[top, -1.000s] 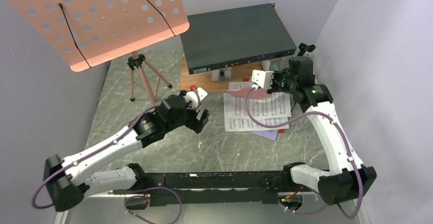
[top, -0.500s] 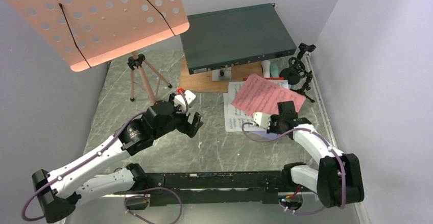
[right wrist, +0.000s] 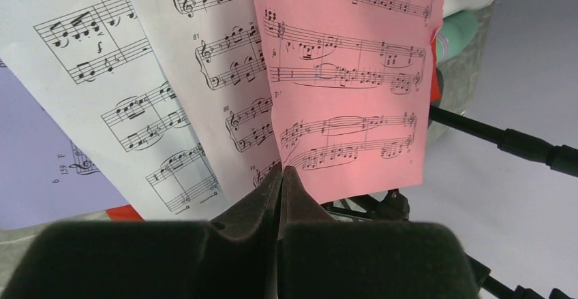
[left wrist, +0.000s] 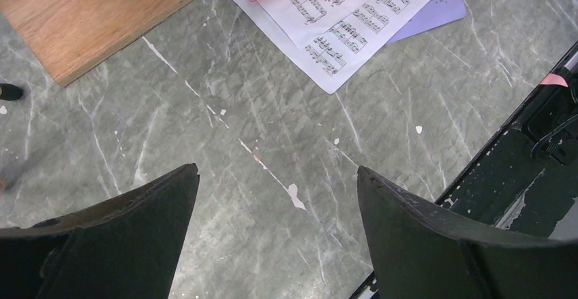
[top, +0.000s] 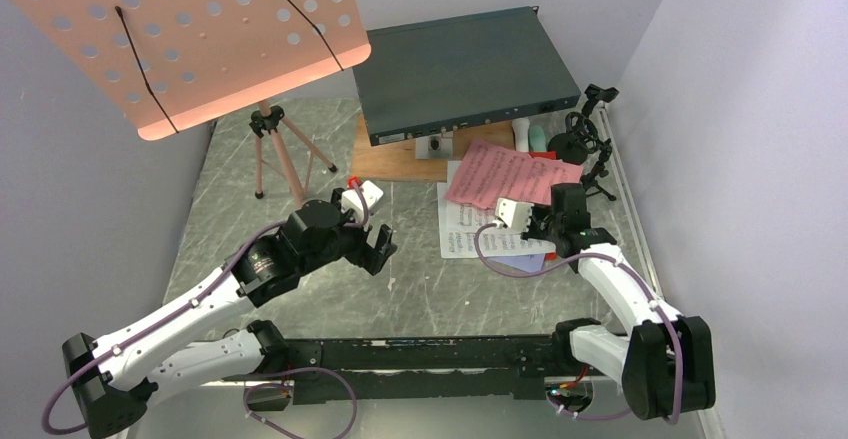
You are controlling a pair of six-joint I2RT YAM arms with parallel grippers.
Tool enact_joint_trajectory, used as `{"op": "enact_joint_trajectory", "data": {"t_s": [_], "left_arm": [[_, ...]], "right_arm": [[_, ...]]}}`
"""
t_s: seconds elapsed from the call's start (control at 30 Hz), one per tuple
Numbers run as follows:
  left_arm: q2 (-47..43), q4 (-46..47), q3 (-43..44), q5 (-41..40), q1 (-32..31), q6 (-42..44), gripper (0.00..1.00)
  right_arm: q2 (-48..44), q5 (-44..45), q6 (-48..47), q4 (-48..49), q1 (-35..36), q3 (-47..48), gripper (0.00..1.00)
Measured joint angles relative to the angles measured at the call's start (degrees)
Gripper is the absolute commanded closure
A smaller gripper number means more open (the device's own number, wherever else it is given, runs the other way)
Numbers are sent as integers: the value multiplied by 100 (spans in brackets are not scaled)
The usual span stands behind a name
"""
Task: Pack up the instrument practice props
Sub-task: Place the sheet music at the center of the board.
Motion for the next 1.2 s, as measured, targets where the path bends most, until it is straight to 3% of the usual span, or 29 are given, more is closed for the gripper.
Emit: {"op": "enact_joint_trajectory", "data": {"t_s": [0.1, 0.17, 0.23, 0.27, 0.33, 0.4, 0.5, 0.8, 1.07, 1.2], "left_arm": [[4, -2, 2, 0, 0, 0, 7], [4, -7, 2, -4, 0, -13, 5], [4, -26, 0, -28, 0, -46, 2], [2, -46, 2, -52, 0, -66, 1], [-7, -85, 2, -105, 0, -133, 1], [-37, -127, 0, -199, 0, -210, 1], [-87, -125, 0, -341, 0, -350, 1], [-127, -334, 2, -1067, 0, -715, 0], [-472, -455, -214, -2264, 87, -922, 0], [-503, -363, -385, -2356, 505, -944, 1]], "right_arm": [[155, 72, -35, 96, 0, 11, 98], [221, 131, 26, 105, 0, 11, 88], [229, 149, 160, 98, 0, 15, 69], [225, 144, 271, 63, 0, 33, 54], [205, 55, 551, -127, 0, 142, 33], [98, -238, 837, -450, -2, 332, 21], [-192, -1014, 1224, -1032, -17, 723, 11], [-555, -4293, 1513, -2618, -94, 1425, 3], [-553, -5147, 1451, -3071, -374, 1239, 2], [-553, -5276, 1451, -3084, -396, 1217, 2]]}}
